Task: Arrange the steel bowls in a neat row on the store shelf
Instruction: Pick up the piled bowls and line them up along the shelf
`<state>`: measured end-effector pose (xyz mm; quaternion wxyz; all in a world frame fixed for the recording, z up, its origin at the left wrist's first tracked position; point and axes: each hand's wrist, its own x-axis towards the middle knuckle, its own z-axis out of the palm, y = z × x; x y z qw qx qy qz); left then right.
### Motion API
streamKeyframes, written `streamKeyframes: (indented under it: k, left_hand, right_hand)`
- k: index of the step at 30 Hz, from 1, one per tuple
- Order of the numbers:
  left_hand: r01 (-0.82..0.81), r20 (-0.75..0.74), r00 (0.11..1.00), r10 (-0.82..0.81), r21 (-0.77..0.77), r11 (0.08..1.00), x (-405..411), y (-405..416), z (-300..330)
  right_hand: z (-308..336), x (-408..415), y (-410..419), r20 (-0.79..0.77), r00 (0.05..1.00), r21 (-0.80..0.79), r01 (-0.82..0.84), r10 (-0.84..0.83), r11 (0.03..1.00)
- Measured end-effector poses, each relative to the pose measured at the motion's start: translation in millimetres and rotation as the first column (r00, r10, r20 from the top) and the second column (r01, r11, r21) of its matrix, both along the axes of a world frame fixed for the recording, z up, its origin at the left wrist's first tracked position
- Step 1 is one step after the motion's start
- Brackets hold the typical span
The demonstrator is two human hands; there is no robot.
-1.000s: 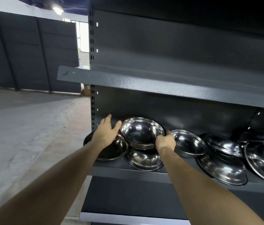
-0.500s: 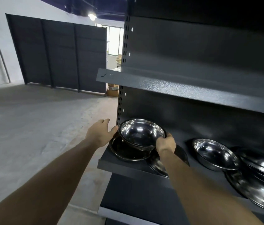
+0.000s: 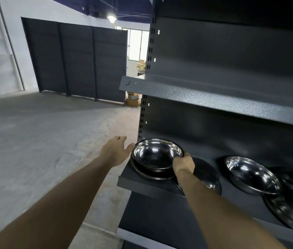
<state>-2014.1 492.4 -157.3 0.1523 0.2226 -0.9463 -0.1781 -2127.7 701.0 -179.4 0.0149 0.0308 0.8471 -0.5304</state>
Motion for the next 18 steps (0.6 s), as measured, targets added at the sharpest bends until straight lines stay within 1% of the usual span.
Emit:
streamKeyframes:
  k: [7, 10, 18]
  left_hand:
    - [0.019, 0.002, 1.000, -0.019, 0.034, 0.999, -4.9, 1.7, -7.0]
    - [0.019, -0.001, 1.000, -0.019, 0.041, 0.999, -6.1, 0.8, -6.8]
    - [0.010, 0.002, 1.000, -0.010, 0.043, 0.999, -6.3, -0.6, -7.6]
  right_hand:
    - [0.5, 1.6, -3.6, -0.018, 0.999, 0.110, -0.034, 0.036, 0.993]
    - [0.0, 3.2, -3.3, -0.033, 0.999, 0.152, -0.023, 0.028, 0.988]
    - [0.3, 1.8, -3.4, 0.010, 1.000, 0.172, 0.010, -0.011, 0.985]
